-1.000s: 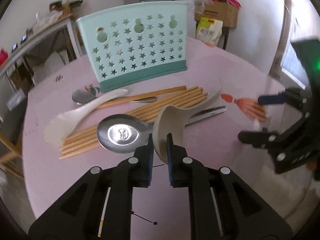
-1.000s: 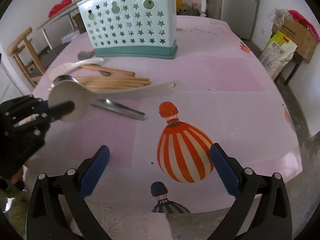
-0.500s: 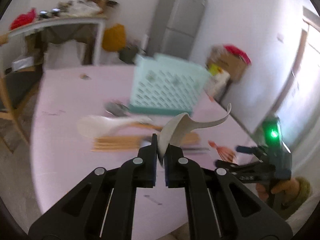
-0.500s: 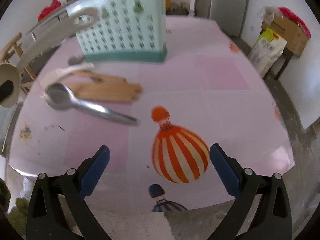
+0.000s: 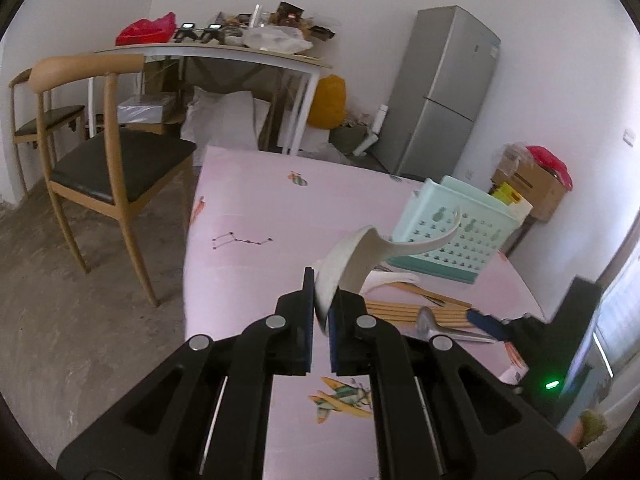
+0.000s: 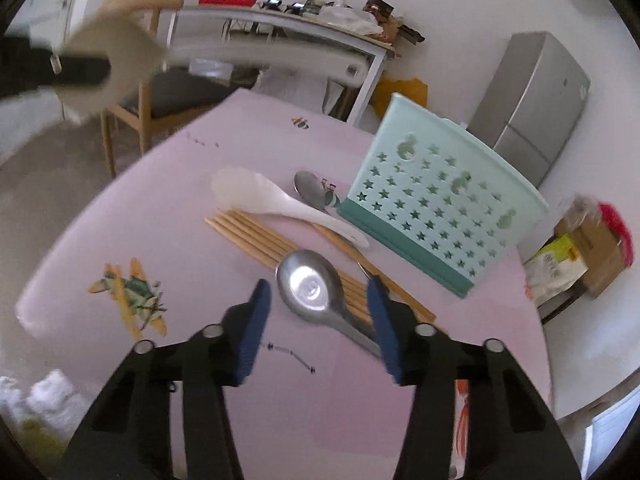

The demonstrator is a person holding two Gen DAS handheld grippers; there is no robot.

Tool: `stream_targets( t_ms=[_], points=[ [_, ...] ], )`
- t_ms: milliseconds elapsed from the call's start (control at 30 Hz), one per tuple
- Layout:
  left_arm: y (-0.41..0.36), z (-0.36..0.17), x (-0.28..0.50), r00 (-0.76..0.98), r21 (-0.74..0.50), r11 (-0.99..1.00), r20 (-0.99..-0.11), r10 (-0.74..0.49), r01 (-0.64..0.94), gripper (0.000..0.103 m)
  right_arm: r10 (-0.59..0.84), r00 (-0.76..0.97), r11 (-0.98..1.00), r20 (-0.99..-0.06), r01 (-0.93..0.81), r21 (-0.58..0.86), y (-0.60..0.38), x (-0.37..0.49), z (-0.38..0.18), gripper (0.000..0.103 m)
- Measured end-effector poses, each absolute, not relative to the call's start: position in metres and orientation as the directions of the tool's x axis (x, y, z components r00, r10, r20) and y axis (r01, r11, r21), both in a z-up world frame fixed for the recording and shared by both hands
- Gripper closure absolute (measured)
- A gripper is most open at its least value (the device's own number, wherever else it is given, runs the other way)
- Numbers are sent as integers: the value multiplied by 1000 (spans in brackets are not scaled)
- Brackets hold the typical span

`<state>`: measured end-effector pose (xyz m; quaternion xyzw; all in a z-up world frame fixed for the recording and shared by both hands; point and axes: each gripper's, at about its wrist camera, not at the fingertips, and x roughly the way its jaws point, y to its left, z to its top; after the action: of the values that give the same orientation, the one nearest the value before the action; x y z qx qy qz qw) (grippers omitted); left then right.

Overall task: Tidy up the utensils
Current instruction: 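Carry the white ladle toward the holder with the left tool while the right tool grasps the steel ladle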

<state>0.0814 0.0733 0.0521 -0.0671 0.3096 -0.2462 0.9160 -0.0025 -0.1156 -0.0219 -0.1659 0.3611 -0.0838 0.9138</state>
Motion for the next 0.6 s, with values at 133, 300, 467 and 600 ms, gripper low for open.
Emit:
stream_targets(
  t_ms=[133, 300, 467, 600],
  points=[
    [86, 46, 91, 684, -286, 878, -551, -479, 385, 98, -317, 689, 908, -652, 22, -418, -110, 12, -40, 70],
    [89, 39, 102, 671, -289, 884, -575, -468, 368, 98, -332, 681, 887, -652, -10, -462, -100, 15, -50, 74],
    [93, 36, 108, 663, -285, 885, -588, -464, 367, 98, -373, 677, 867, -634, 12, -498, -92, 20, -51, 74],
    [89, 33, 111, 648, -279, 883, -602, -467, 377, 98, -407, 669, 857, -622, 44, -513, -92, 30, -54, 74]
  ],
)
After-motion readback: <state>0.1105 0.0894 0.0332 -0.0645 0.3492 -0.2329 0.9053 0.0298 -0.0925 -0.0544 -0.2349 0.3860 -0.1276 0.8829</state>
